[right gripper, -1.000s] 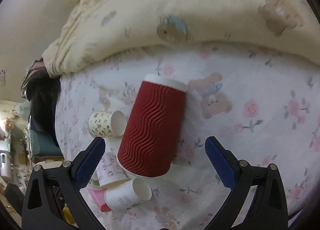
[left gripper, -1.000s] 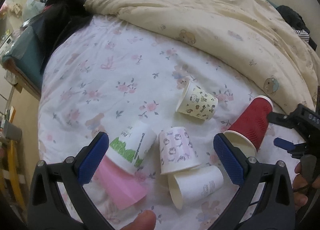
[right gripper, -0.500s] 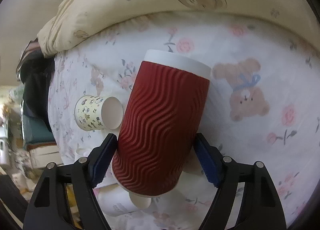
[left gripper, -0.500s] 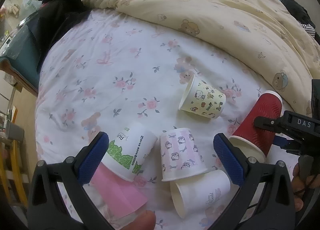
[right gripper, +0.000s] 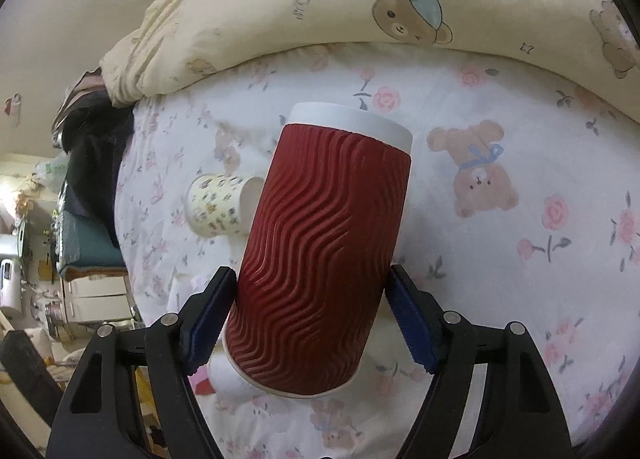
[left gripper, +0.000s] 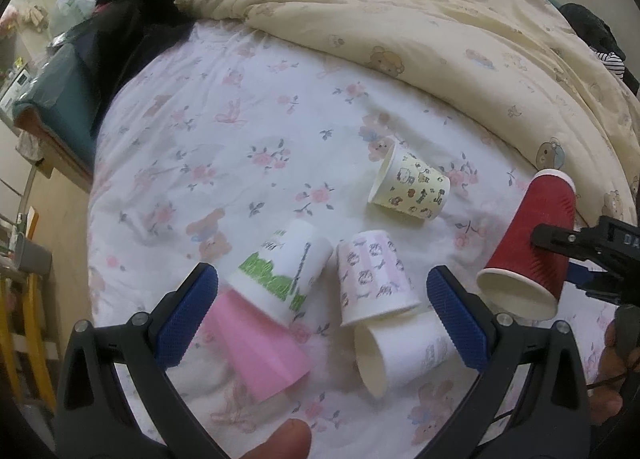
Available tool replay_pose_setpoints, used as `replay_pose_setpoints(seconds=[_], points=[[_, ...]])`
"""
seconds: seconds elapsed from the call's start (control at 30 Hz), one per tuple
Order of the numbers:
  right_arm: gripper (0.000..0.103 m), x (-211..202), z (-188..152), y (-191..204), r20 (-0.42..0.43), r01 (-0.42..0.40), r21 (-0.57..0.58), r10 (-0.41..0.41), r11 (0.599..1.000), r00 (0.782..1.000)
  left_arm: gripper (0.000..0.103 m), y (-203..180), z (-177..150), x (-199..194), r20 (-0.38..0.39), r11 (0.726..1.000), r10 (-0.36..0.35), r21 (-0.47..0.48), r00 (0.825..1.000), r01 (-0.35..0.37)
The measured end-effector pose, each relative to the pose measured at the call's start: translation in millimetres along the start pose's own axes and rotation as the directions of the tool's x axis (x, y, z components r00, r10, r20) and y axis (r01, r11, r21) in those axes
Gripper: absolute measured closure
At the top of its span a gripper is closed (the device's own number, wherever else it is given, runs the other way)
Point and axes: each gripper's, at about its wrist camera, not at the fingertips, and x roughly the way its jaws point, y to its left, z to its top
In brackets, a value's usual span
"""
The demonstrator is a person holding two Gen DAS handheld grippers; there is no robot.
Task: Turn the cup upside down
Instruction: 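Lift the red cup with the right gripper and swing it upright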
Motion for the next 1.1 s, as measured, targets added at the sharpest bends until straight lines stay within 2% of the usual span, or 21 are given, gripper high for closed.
replay_pose_setpoints(seconds=[0.27, 0.63, 0.87, 0.97, 1.1], points=[[0.024, -29, -34, 31, 0.015, 0.0, -0.113, 0.001, 0.994, 1.0, 0.0, 24, -20, -39, 0.03, 1.0, -0.011, -0.023, 0.999, 0.012], [0.024, -54, -95, 70, -0.006, -0.056, -0.218, 0.056, 0.974, 0.998, 0.0, 55, -65, -89, 0.054, 0.998, -0.023, -0.05, 0.998, 0.026], [0.024, -53, -136, 94, -0.062, -0.077, -0.309, 0.061, 0.948, 0.996, 0.0, 83, -100, -100, 0.042, 0.995, -0.035, -0.093, 0.999, 0.039], [0.024, -45, -157, 101, -0.111, -0.103, -0.361, 0.067, 0.927, 0.992, 0.0, 95, -118, -97, 0.032, 0.995, -0.008, -0.098, 0.999, 0.011], [0.024, -24, -183, 104, -0.182, -0.098, -0.451, 0.016, 0.887, 0.983, 0.0, 111, -139, -89, 0.001, 0.991, 0.0, -0.13, 1.0, 0.0]])
